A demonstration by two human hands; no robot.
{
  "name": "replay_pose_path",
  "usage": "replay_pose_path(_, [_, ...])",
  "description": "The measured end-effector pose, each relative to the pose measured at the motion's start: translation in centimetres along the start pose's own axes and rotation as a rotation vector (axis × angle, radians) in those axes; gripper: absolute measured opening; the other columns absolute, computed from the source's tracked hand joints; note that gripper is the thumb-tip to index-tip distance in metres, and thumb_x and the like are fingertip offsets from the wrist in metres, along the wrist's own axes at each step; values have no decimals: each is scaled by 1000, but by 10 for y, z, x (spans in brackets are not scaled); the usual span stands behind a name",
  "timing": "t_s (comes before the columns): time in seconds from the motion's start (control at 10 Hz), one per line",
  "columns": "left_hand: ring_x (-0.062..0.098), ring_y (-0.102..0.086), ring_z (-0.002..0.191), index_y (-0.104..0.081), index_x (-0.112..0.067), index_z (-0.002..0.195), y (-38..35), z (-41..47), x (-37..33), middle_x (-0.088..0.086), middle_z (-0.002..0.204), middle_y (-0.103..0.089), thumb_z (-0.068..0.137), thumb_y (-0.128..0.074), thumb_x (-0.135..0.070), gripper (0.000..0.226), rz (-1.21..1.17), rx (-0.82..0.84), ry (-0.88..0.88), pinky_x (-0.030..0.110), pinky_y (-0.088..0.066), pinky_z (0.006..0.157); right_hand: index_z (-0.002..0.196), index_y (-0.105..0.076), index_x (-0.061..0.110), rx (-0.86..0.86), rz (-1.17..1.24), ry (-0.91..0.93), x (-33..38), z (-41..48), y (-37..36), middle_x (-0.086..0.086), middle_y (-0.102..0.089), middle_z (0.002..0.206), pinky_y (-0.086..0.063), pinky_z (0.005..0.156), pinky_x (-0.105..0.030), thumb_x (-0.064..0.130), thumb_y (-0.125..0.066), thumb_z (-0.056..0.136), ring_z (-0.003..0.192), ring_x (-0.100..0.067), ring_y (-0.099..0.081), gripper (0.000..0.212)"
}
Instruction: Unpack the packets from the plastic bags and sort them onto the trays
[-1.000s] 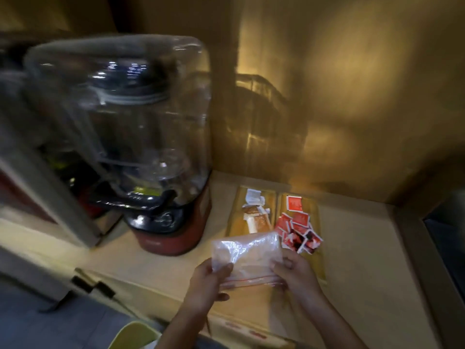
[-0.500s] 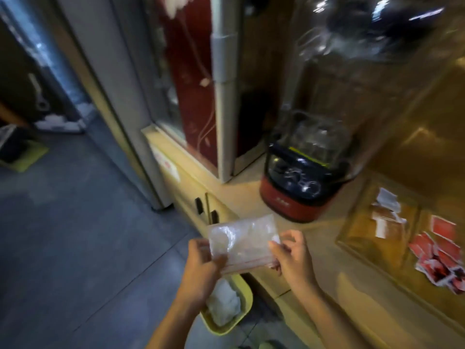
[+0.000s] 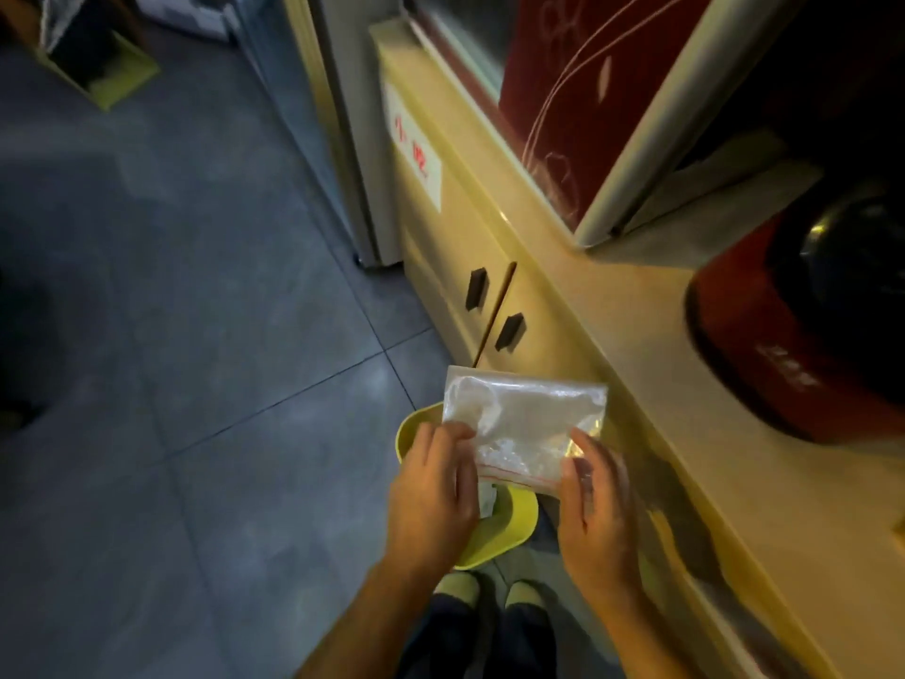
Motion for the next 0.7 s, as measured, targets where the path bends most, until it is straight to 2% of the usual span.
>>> replay_pose_path(0.1, [19, -60, 84, -46, -27, 112, -36, -3, 45, 6, 110, -58, 86, -40, -33, 27, 91, 37, -22, 33, -55, 63, 124, -49, 6, 40, -64, -48, -61, -13, -39, -2, -49, 117, -51, 79, -7, 37, -33, 95, 102, -7, -55, 46])
replay_pose_path(0.2, [30, -62, 107, -41, -23, 132, -97, -20, 127, 17, 131, -55, 81, -43, -42, 55, 404, 310, 82, 42, -56, 83, 127, -46, 9, 270, -355, -117, -133, -35, -95, -11, -51, 123, -59, 74, -38, 32, -46, 91, 99, -29, -64, 43])
replay_pose_path(0.3, [45, -31, 136, -26, -22, 143, -145, -53, 205, 18, 154, -13, 85, -35, -57, 68, 674, 677, 157, 52, -33, 109, 142, -28, 12, 818, -819, -261, -200, -73, -139, -24, -30, 148, -36, 104, -49, 28, -53, 88, 134, -40, -35, 62])
replay_pose_path(0.4, [37, -6, 145, -20, -16, 147, -153, -66, 235, 12, 158, -2, 93, -37, -38, 61, 772, 882, 244, 46, -8, 120, 144, -21, 15, 1034, -904, -401, -226, -94, -139, -17, -16, 155, -23, 111, -46, 29, -40, 93, 141, -34, -20, 57])
replay_pose_path(0.5, [30, -37, 133, -41, -14, 133, -140, -52, 214, 10, 143, -43, 91, -41, -31, 45, 678, 795, 321, 40, -27, 111, 142, -27, 15, 1037, -813, -340, -210, -87, -141, -11, -31, 148, -36, 102, -42, 23, -39, 93, 131, -31, -37, 51])
replay_pose_path(0.6, [28, -53, 113, -52, -15, 120, -121, -35, 180, 7, 125, -58, 91, -41, -32, 35, 620, 677, 282, 37, -40, 96, 138, -31, 13, 922, -712, -318, -179, -57, -130, -10, -46, 135, -42, 90, -38, 25, -39, 94, 120, -29, -47, 46])
replay_pose_path(0.7, [32, -59, 104, -52, -15, 117, -104, -17, 155, 9, 118, -62, 91, -43, -35, 34, 621, 619, 281, 37, -45, 88, 124, -44, 11, 841, -685, -206, -142, -29, -119, -11, -57, 120, -43, 83, -37, 28, -42, 93, 109, -30, -55, 35])
Point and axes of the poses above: each hand's wrist, its own z-axis towards the middle knuckle, its own y-axis out of the back of the hand, x = y × z, the point moved 7 cm from there along z, towards the middle knuckle
